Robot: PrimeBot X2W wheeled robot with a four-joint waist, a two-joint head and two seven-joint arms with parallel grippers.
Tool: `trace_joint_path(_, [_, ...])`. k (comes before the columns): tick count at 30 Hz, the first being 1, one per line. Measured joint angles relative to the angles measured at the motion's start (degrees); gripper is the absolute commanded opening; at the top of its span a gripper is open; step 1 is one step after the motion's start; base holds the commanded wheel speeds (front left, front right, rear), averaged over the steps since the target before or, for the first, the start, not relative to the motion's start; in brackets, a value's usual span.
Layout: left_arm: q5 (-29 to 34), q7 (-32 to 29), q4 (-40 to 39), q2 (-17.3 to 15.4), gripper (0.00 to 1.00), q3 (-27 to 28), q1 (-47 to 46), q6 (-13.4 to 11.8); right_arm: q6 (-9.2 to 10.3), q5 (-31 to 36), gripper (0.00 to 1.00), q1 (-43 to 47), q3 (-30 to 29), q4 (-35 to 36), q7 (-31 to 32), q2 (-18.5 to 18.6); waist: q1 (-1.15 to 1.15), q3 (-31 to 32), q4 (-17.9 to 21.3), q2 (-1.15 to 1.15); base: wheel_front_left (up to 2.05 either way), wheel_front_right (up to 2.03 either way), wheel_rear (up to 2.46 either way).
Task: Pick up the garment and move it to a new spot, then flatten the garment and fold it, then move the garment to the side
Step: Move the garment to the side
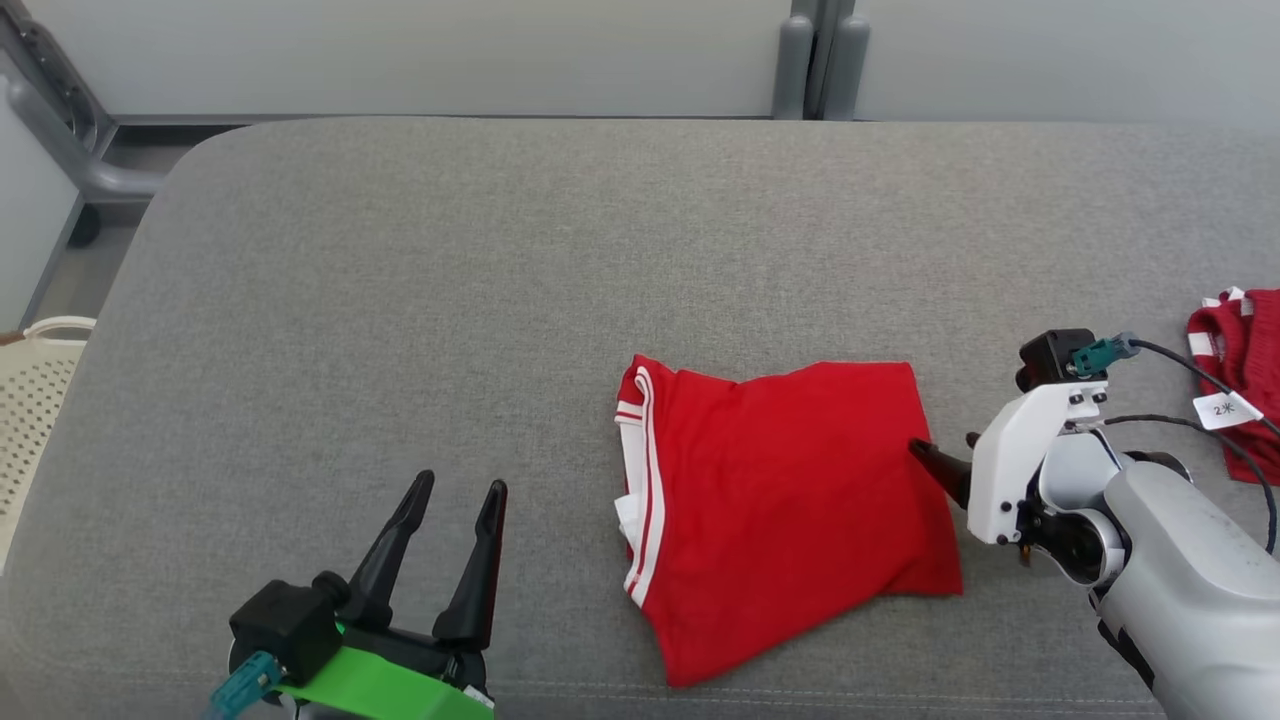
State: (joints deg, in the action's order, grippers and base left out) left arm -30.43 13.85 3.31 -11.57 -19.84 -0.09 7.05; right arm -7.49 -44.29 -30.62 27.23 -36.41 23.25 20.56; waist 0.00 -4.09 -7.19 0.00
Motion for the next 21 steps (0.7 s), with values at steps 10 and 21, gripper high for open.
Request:
trace_joint_path(10, [0.08, -0.16, -0.87, -0.16, 1.0, 0.04, -0.75, -0.44, 0.0, -3.05, 1.0, -1.49, -0.71, -4.06, 0.26, -0.12, 0.0, -2.92, -3.3, 0.0, 0.0, 0.0, 0.0])
trace_joint_path(21, [0.08, 0.29, -0.88, -0.14, 1.0, 0.21, -1.77, -0.49, 0.01, -5.58, 0.07, -3.22, 1.65, -6.02, 0.86, 0.04, 0.0, -4.49, -5.32, 0.0, 0.0, 0.0, 0.0])
